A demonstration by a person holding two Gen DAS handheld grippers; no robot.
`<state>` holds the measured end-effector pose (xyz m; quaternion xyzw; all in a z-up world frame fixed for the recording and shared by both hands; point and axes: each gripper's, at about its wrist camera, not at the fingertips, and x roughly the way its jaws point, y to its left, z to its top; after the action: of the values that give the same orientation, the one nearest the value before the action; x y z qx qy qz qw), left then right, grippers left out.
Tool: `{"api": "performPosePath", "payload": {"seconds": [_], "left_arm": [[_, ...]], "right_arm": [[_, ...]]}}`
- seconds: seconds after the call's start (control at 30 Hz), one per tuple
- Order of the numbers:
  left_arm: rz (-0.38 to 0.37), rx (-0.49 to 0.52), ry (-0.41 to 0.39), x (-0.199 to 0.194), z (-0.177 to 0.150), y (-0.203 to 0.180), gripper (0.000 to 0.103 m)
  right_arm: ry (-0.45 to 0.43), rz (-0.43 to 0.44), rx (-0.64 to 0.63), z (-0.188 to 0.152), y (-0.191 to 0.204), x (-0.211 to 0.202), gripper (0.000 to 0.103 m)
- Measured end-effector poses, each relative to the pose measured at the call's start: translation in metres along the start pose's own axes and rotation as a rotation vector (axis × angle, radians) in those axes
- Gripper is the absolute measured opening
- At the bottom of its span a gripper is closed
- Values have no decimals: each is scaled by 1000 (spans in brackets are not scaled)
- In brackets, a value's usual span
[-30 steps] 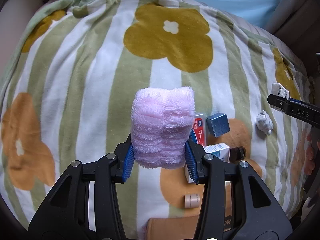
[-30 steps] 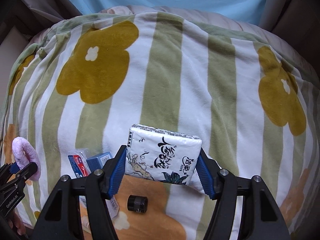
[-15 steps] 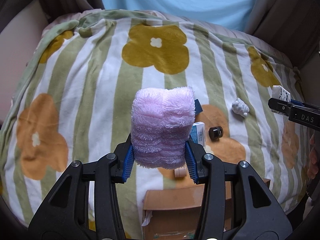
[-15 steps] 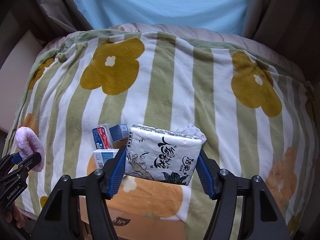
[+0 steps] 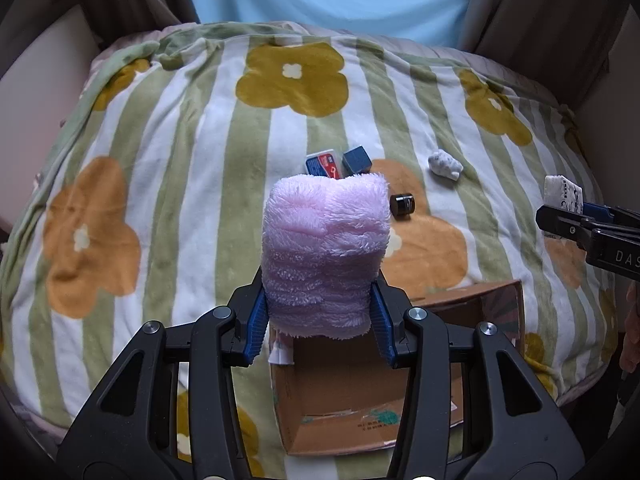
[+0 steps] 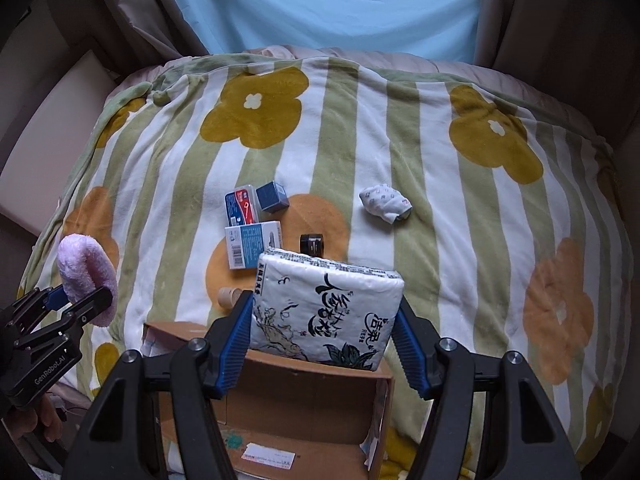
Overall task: Organize objects
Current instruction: 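Lift and carry the sponge and tissue pack over the cardboard box with both tools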
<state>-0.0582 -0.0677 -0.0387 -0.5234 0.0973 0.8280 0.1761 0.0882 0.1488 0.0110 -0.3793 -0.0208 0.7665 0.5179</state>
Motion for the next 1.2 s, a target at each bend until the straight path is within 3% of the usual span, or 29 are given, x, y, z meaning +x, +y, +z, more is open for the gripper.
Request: {"api": "performPosePath", "payload": {"seconds": [0.37, 0.7, 0.9, 1.2], "left_arm": [[-9, 38, 50, -3, -65, -15, 41], [-10, 18, 147, 30, -121, -17, 41], [-11, 5, 180, 47, -135, -19, 41], [-12, 26, 182, 54, -128, -27, 41]], "right_arm": [[62, -1, 19, -75, 7, -6, 61], [140, -2, 39, -130, 10, 19, 61], [168, -3, 45, -147, 11, 36, 61], [192, -10, 70, -145, 12, 44, 61]]}}
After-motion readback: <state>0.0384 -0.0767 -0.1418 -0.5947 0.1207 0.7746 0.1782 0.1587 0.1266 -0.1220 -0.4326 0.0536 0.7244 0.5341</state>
